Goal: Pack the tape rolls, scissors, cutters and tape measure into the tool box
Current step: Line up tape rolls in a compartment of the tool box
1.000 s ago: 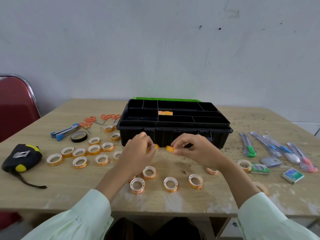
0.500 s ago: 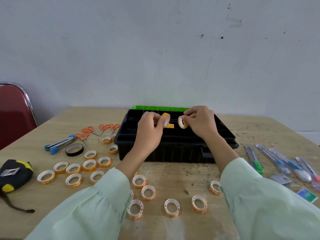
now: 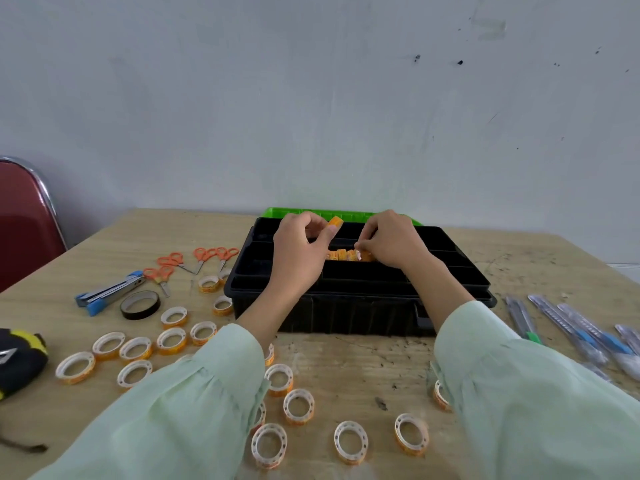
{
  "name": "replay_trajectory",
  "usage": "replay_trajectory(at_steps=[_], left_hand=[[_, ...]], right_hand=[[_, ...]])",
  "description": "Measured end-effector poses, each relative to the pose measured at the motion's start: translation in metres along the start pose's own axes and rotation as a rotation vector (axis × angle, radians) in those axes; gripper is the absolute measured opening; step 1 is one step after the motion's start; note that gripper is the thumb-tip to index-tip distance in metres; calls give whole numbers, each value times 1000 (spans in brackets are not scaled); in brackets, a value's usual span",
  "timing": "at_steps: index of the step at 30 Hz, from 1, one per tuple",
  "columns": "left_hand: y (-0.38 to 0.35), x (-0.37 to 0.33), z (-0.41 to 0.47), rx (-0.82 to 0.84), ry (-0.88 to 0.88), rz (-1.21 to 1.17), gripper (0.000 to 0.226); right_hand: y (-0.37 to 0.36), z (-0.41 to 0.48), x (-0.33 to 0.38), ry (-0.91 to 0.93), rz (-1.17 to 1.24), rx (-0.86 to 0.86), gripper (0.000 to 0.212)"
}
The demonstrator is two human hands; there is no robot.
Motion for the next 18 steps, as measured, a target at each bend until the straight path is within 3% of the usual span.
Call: replay_trajectory(at_steps=[8,11,18], left_hand=[[-3,6,3,12,41,-27,16],[-3,7,3,16,44,-28,16],[-2,8,3,18,46,-28,15]], right_hand=[[-9,0,-3,-30,-29,231,18],[-13,-4,0,-40,-106,282,38],[-13,-2,-2,-34,-96,276,45]])
Point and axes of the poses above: each hand's wrist, its own z-axis towards the middle knuckle, its own y-axis out of the back of the hand, x = y × z, the point moved 9 cm from there along z, towards the middle knuckle, and after that the axes turned 11 degrees about -y, right-handed, at the moved point
